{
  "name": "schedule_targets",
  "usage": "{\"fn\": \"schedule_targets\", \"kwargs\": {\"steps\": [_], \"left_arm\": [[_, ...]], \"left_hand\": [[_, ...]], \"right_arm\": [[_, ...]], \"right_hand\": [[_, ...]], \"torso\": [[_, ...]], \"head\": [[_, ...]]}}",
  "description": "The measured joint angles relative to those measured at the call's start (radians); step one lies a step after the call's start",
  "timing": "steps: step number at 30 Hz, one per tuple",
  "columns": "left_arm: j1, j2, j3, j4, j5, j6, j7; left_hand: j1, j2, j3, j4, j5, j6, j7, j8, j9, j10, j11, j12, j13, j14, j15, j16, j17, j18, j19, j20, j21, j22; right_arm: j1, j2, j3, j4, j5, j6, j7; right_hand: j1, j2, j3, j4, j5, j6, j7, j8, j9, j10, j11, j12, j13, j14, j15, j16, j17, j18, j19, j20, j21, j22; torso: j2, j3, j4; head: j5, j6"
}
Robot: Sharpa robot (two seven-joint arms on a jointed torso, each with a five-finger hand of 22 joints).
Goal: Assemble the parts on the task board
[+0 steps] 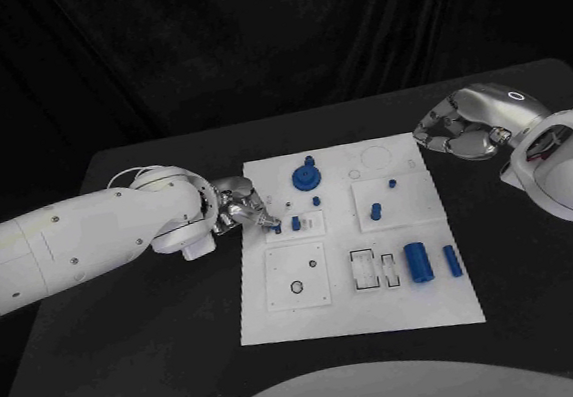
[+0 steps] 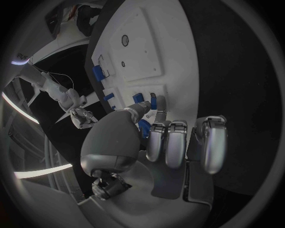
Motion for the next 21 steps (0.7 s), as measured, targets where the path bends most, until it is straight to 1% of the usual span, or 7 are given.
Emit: {"fn": "schedule_targets", "kwargs": {"steps": [7, 13, 17, 19, 21], "left_arm": [[-0.001, -0.004, 0.0, 0.006, -0.002, 0.001, 0.0], [-0.002, -0.007, 0.0, 0.012, -0.004, 0.002, 0.0], [-0.002, -0.01, -0.001, 0.018, -0.005, 0.001, 0.0], [-0.003, -0.011, -0.001, 0.023, -0.006, 0.0, 0.0], [-0.003, -0.013, -0.001, 0.027, -0.006, -0.002, 0.0]], "left_hand": [[0.0, 0.0, -0.003, -0.003, 0.0, 0.0, 0.0, 0.0, 0.001, 0.0, 0.0, 0.0, 0.0, 0.0, 0.0, 0.0, 0.0, 0.0, 0.0, 0.0, 0.0, 0.0], [0.0, 0.0, -0.003, -0.003, 0.008, 0.0, 0.0, -0.004, 0.002, 0.0, 0.0, 0.0, 0.0, 0.0, 0.0, 0.0, 0.0, 0.0, 0.0, 0.0, -0.004, 0.0], [0.0, 0.0, -0.007, -0.007, 0.03, 0.0, 0.0, -0.007, 0.003, 0.0, 0.0, 0.0, 0.0, 0.0, 0.0, 0.0, 0.0, 0.0, 0.0, 0.0, -0.004, 0.0], [0.0, 0.0, -0.008, -0.008, 0.031, 0.0, 0.0, -0.007, 0.004, 0.0, 0.0, 0.0, 0.0, 0.0, 0.0, 0.0, 0.0, 0.0, 0.0, 0.0, -0.008, 0.0], [0.0, 0.0, -0.011, -0.005, 0.042, 0.0, 0.0, -0.007, 0.003, 0.0, 0.0, 0.0, 0.0, 0.0, 0.0, 0.0, 0.0, 0.0, 0.0, 0.0, -0.008, 0.0]], "right_arm": [[0.0, 0.001, 0.0, 0.0, 0.0, 0.002, 0.0], [-0.001, 0.001, 0.0, 0.0, 0.0, 0.002, -0.001], [-0.001, 0.001, 0.0, 0.0, 0.0, 0.003, -0.001], [-0.001, 0.0, 0.0, 0.0, 0.0, 0.003, -0.001], [-0.001, 0.0, 0.0, 0.0, 0.0, 0.003, -0.001]], "right_hand": [[0.0, 0.0, 0.0, 0.0, 0.0, 0.0, 0.0, 0.0, 0.0, 0.0, 0.0, 0.0, 0.0, 0.0, 0.0, 0.0, 0.0, 0.0, 0.0, 0.0, 0.0, 0.0], [0.0, 0.0, 0.0, 0.0, 0.0, 0.0, 0.0, 0.0, 0.0, 0.0, 0.0, 0.0, 0.0, 0.0, 0.0, 0.0, -0.003, 0.0, 0.0, 0.0, 0.0, 0.001], [0.0, 0.0, 0.003, -0.003, 0.004, 0.0, 0.0, 0.0, 0.0, 0.0, 0.0, 0.0, 0.0, 0.0, 0.0, 0.0, -0.003, 0.0, 0.0, 0.0, 0.0, 0.001], [0.002, 0.002, 0.003, -0.003, 0.004, 0.0, 0.0, 0.0, 0.0, 0.0, 0.0, 0.0, 0.0, 0.0, 0.0, 0.0, -0.003, 0.0, 0.0, 0.0, -0.004, 0.001], [0.003, 0.003, 0.003, -0.003, 0.004, 0.0, 0.0, 0.0, 0.0, 0.0, 0.0, 0.0, 0.0, 0.0, 0.0, 0.0, -0.002, 0.0, 0.0, 0.0, -0.004, 0.001]], "torso": [[0.0, -0.0003, -0.0001], [0.0, -0.0001, 0.0004], [0.0, 0.0004, 0.001], [0.0, 0.0005, 0.001], [0.0, 0.0005, 0.001]], "head": [[0.002, 0.0], [0.001, 0.0], [0.0, 0.0], [0.0, 0.0], [0.002, 0.0]]}}
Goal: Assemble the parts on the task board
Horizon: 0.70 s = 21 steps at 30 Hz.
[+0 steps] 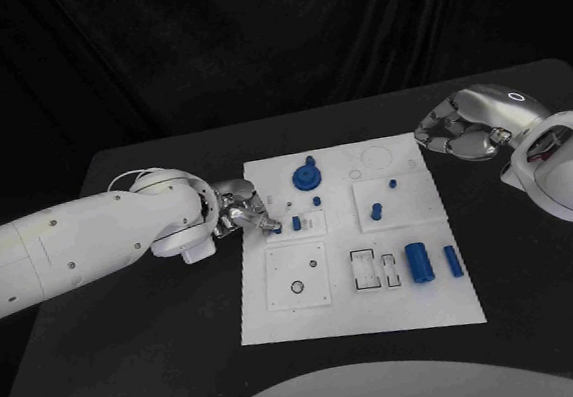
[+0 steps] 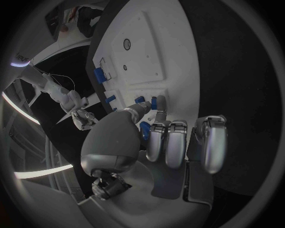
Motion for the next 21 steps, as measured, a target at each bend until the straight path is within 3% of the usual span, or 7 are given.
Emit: {"fn": "schedule_targets", "kwargs": {"steps": [11, 21], "left_arm": [[0.0, -0.001, 0.0, 0.006, -0.002, -0.001, 0.0], [0.0, 0.003, 0.001, -0.001, -0.003, 0.006, 0.0]], "left_hand": [[0.007, 0.007, -0.004, -0.002, 0.057, 0.016, -0.006, 0.0, -0.002, 0.0, 0.0, 0.0, 0.0, 0.004, -0.004, 0.0, 0.0, 0.0, 0.0, 0.0, -0.004, 0.0], [0.011, 0.011, 0.001, -0.006, 0.066, 0.024, -0.006, -0.005, -0.004, 0.0, 0.0, 0.0, 0.0, 0.004, -0.004, 0.0, 0.0, 0.0, 0.0, 0.0, -0.004, 0.0]], "right_arm": [[0.0, 0.0, 0.0, 0.0, 0.0, 0.001, 0.0], [0.0, -0.001, 0.0, 0.0, 0.0, 0.003, -0.001]], "right_hand": [[0.001, 0.001, 0.0, 0.0, 0.0, 0.0, 0.0, -0.004, 0.0, 0.0, 0.0, 0.0, 0.0, 0.0, 0.0, 0.0, -0.001, 0.0, 0.0, 0.0, 0.0, 0.0], [0.001, 0.001, 0.0, 0.0, 0.0, 0.0, 0.0, -0.004, 0.0, 0.0, 0.0, 0.0, 0.0, 0.0, 0.0, 0.0, -0.001, 0.0, 0.0, 0.0, 0.0, 0.0]], "torso": [[0.0, -0.0002, -0.0005], [0.001, 0.0, -0.0005]], "head": [[0.0, 0.0], [0.0, 0.0]]}}
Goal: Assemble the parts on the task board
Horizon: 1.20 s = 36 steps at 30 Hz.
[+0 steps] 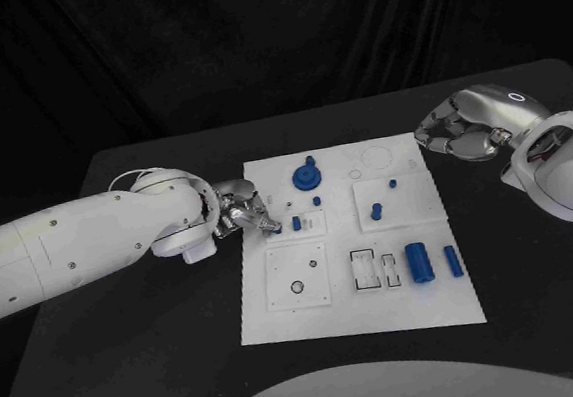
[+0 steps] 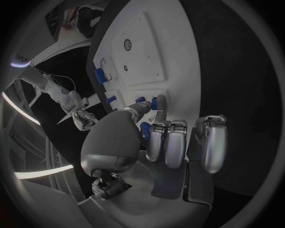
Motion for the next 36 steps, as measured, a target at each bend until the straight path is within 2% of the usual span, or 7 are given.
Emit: {"fn": "schedule_targets", "kwargs": {"steps": [1, 2, 5, 13, 16, 28, 36], "left_arm": [[0.0, 0.001, 0.0, -0.002, 0.0, 0.0, 0.0], [0.0, 0.002, 0.001, -0.003, 0.0, 0.0, 0.0], [0.0, 0.004, 0.001, -0.008, 0.0, 0.001, 0.0], [0.0, 0.011, -0.001, -0.014, 0.0, 0.011, -0.001], [0.0, 0.011, -0.001, -0.015, 0.0, 0.013, -0.001], [0.0, 0.012, -0.001, -0.016, 0.0, 0.019, -0.001], [0.0, 0.009, -0.001, -0.013, 0.0, 0.016, 0.0]], "left_hand": [[-0.003, 0.003, -0.001, 0.001, -0.012, 0.0, 0.0, -0.004, -0.001, 0.0, 0.0, 0.0, 0.0, 0.0, 0.0, 0.0, 0.0, 0.0, 0.0, 0.0, -0.001, 0.0], [-0.015, 0.015, -0.015, 0.015, -0.057, 0.0, 0.0, -0.012, -0.005, 0.0, 0.0, 0.0, 0.0, 0.0, 0.0, 0.0, 0.0, 0.0, 0.0, 0.0, -0.006, 0.0], [-0.034, 0.029, -0.04, 0.041, -0.121, 0.004, -0.003, -0.025, -0.019, 0.0, 0.0, 0.0, 0.0, 0.0, 0.0, 0.0, 0.0, 0.0, 0.0, 0.0, -0.007, 0.0], [-0.144, 0.021, -0.145, 0.145, -0.296, 0.017, 0.014, -0.053, -0.043, 0.0, 0.007, 0.0, 0.0, 0.0, 0.0, 0.0, 0.0, 0.0, 0.0, 0.0, -0.011, 0.0], [-0.173, 0.023, -0.183, 0.171, -0.33, 0.017, 0.014, -0.057, -0.046, 0.0, 0.007, 0.0, 0.0, 0.0, 0.0, 0.0, 0.0, 0.0, 0.0, 0.0, -0.011, 0.0], [-0.183, 0.017, -0.22, 0.187, -0.336, 0.025, 0.014, -0.057, -0.046, 0.0, 0.007, 0.0, 0.0, 0.0, 0.0, 0.0, 0.0, 0.009, 0.0, 0.0, -0.011, 0.0], [-0.193, 0.027, -0.244, 0.201, -0.336, 0.044, 0.009, -0.054, -0.037, 0.0, 0.007, 0.0, 0.0, 0.0, 0.0, 0.0, 0.0, 0.009, 0.0, 0.0, -0.015, 0.0]], "right_arm": [[0.0, 0.0, 0.0, 0.0, 0.0, 0.0, 0.0], [0.0, 0.0, 0.0, 0.0, 0.0, 0.0, 0.0], [0.0, 0.0, 0.0, 0.0, 0.0, 0.001, -0.001], [0.0, -0.001, 0.0, 0.0, 0.0, 0.002, -0.001], [0.0, 0.0, 0.0, 0.0, 0.0, 0.003, -0.002], [0.0, 0.0, 0.0, 0.0, 0.0, 0.003, -0.002], [-0.001, 0.0, 0.0, -0.001, 0.0, 0.004, -0.002]], "right_hand": [[0.0, 0.0, 0.003, -0.003, 0.0, 0.0, 0.0, 0.0, 0.0, 0.0, 0.0, 0.0, 0.0, 0.0, 0.0, 0.0, -0.002, 0.0, 0.0, 0.0, 0.0, 0.0], [0.0, 0.0, 0.003, -0.003, 0.0, 0.0, 0.0, 0.0, 0.0, 0.0, 0.0, 0.0, 0.0, 0.0, 0.0, 0.0, -0.002, 0.0, 0.0, 0.0, 0.0, 0.0], [0.0, 0.0, 0.003, -0.003, 0.0, 0.0, 0.0, 0.0, 0.0, 0.0, 0.0, 0.0, 0.0, 0.0, 0.0, 0.0, -0.002, 0.0, 0.0, 0.0, 0.0, 0.0], [0.0, 0.0, 0.003, -0.003, 0.0, 0.0, 0.0, 0.0, 0.0, 0.0, 0.0, 0.0, 0.0, 0.0, 0.0, 0.0, -0.002, 0.0, 0.0, 0.0, 0.0, 0.0], [0.0, 0.0, 0.003, -0.003, 0.0, 0.0, 0.0, 0.0, 0.0, 0.0, 0.0, 0.0, 0.0, 0.0, 0.0, 0.0, -0.002, 0.0, 0.0, 0.0, 0.0, 0.0], [0.0, 0.0, 0.003, -0.003, 0.0, 0.0, 0.0, 0.0, 0.0, 0.0, 0.0, 0.0, 0.0, 0.0, 0.0, 0.0, -0.002, 0.0, 0.0, 0.0, 0.0, 0.0], [0.0, 0.0, 0.003, -0.003, 0.0, 0.0, 0.0, 0.0, 0.0, 0.0, 0.0, 0.0, 0.0, 0.0, 0.0, 0.0, -0.002, 0.0, 0.0, 0.0, 0.0, 0.0]], "torso": [[0.0, 0.0001, 0.0], [0.0, 0.0002, 0.0], [0.0, 0.0004, 0.0], [0.0, 0.0005, -0.0006], [0.0, 0.0004, -0.0006], [-0.001, 0.0002, -0.0006], [-0.001, -0.0003, -0.0005]], "head": [[0.0, 0.0], [0.0, 0.0], [0.0, 0.0], [0.0, 0.0], [0.0, 0.0], [-0.001, 0.0], [0.0, 0.0]]}}
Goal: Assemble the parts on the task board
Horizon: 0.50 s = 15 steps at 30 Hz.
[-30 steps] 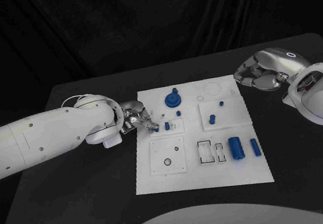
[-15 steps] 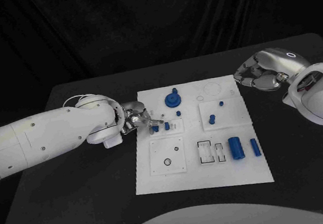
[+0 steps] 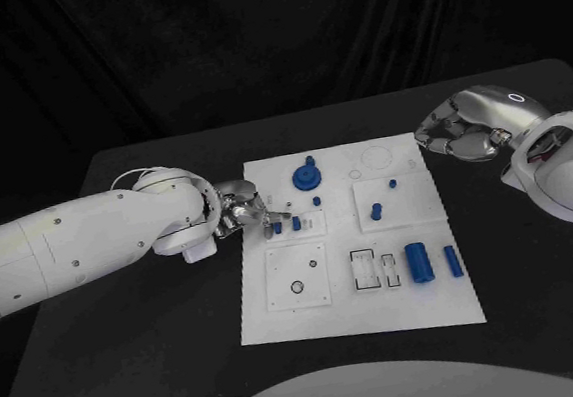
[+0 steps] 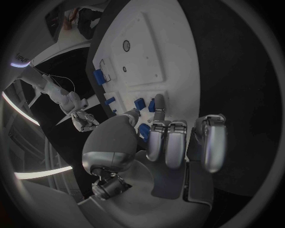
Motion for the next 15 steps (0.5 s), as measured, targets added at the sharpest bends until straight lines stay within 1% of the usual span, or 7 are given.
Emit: {"fn": "schedule_targets", "kwargs": {"steps": [4, 6, 7, 10, 11, 13, 15], "left_arm": [[0.0, -0.002, 0.0, 0.008, 0.0, -0.008, 0.001], [0.0, -0.003, 0.0, 0.012, 0.0, -0.014, 0.001], [0.0, -0.004, 0.0, 0.014, 0.0, -0.018, 0.001], [0.0, -0.006, 0.0, 0.017, 0.0, -0.027, 0.002], [0.0, -0.007, 0.0, 0.018, 0.0, -0.029, 0.002], [0.0, -0.007, 0.0, 0.019, 0.0, -0.033, 0.002], [0.0, -0.008, 0.0, 0.019, 0.0, -0.037, 0.002]], "left_hand": [[0.0, 0.0, -0.004, 0.001, 0.0, 0.001, 0.0, 0.002, 0.004, 0.0, 0.0, 0.0, 0.0, 0.0, 0.0, 0.0, 0.0, 0.0, 0.0, 0.0, 0.0, 0.0], [-0.006, 0.006, -0.007, 0.004, 0.0, 0.001, 0.0, 0.002, 0.007, 0.0, 0.0, 0.0, 0.0, 0.0, 0.0, 0.0, 0.0, 0.0, 0.0, 0.0, 0.0, 0.0], [-0.01, 0.01, -0.014, 0.003, 0.009, 0.001, 0.0, 0.008, 0.01, 0.0, 0.0, 0.0, 0.0, 0.0, 0.0, 0.0, 0.0, 0.0, 0.0, 0.0, 0.0, 0.0], [-0.019, 0.033, -0.033, 0.005, 0.071, 0.001, 0.0, 0.009, 0.022, 0.0, 0.0, 0.0, 0.0, 0.0, 0.0, 0.0, 0.0, 0.0, 0.0, 0.0, 0.0, 0.0], [-0.018, 0.044, -0.039, 0.005, 0.115, 0.001, 0.0, 0.013, 0.026, 0.0, 0.0, 0.0, 0.0, 0.0, 0.0, 0.0, 0.0, 0.0, 0.0, 0.0, 0.0, 0.0], [-0.011, 0.063, -0.047, 0.005, 0.177, 0.001, 0.0, 0.013, 0.033, 0.0, 0.0, 0.0, 0.0, 0.0, 0.0, 0.0, 0.0, 0.0, 0.0, 0.0, 0.0, 0.0], [-0.004, 0.069, -0.047, 0.005, 0.215, 0.001, 0.0, 0.013, 0.037, 0.0, 0.0, 0.0, 0.0, 0.0, 0.0, 0.0, 0.0, 0.0, 0.0, 0.0, 0.0, 0.0]], "right_arm": [[-0.001, 0.001, 0.0, 0.0, 0.0, 0.0, 0.0], [-0.001, 0.001, 0.0, 0.0, 0.0, 0.0, 0.0], [-0.001, 0.001, 0.0, 0.0, 0.0, 0.0, 0.0], [-0.001, 0.001, 0.0, 0.0, 0.0, 0.0, 0.0], [-0.001, 0.0, 0.0, 0.0, 0.0, 0.0, 0.0], [-0.001, 0.0, 0.0, 0.0, 0.0, 0.0, 0.0], [-0.001, 0.0, 0.0, 0.0, 0.0, 0.0, 0.0]], "right_hand": [[0.0, 0.0, 0.0, 0.0, 0.0, 0.0, 0.0, 0.0, 0.0, 0.0, 0.0, 0.0, 0.0, 0.0, 0.0, -0.004, -0.001, 0.0, 0.0, 0.0, 0.0, 0.0], [0.0, 0.0, 0.0, 0.0, 0.0, 0.0, 0.0, 0.0, 0.0, 0.0, 0.0, 0.0, 0.0, 0.0, 0.0, -0.004, -0.001, 0.0, 0.0, 0.0, 0.0, 0.0], [0.0, 0.0, 0.0, 0.0, 0.0, 0.0, 0.0, 0.0, 0.0, 0.0, 0.0, 0.0, 0.0, 0.0, 0.0, -0.004, -0.001, 0.0, 0.0, 0.0, 0.0, 0.0], [0.0, 0.0, 0.0, 0.0, 0.0, 0.0, 0.0, 0.0, 0.0, 0.0, 0.0, 0.0, 0.0, 0.0, 0.0, -0.004, -0.001, 0.0, 0.0, 0.0, 0.0, 0.0], [0.0, 0.0, 0.0, 0.0, 0.0, 0.0, 0.0, 0.0, 0.0, 0.0, 0.0, 0.0, 0.0, 0.0, 0.0, -0.004, -0.001, 0.0, 0.0, 0.0, 0.0, 0.0], [0.0, 0.0, 0.0, 0.0, 0.0, 0.0, 0.0, 0.0, 0.0, 0.0, 0.0, 0.0, 0.0, 0.0, 0.0, -0.004, -0.001, 0.0, 0.0, 0.0, 0.0, 0.0], [0.0, 0.0, 0.0, 0.0, 0.0, 0.0, 0.0, 0.0, 0.0, 0.0, 0.0, 0.0, 0.0, 0.0, 0.0, -0.004, -0.001, 0.0, 0.0, 0.0, 0.0, 0.0]], "torso": [[0.0, 0.0, 0.0001], [0.0, 0.0, 0.0001], [0.0, 0.0, 0.0001], [0.0, 0.0, 0.0003], [0.0, 0.0, 0.0004], [0.0, 0.0, 0.0005], [0.0, 0.0, 0.0005]], "head": [[0.0, 0.0], [0.0, 0.0], [-0.001, 0.0], [-0.001, 0.0], [-0.001, 0.0], [-0.002, 0.0], [-0.002, 0.0]]}}
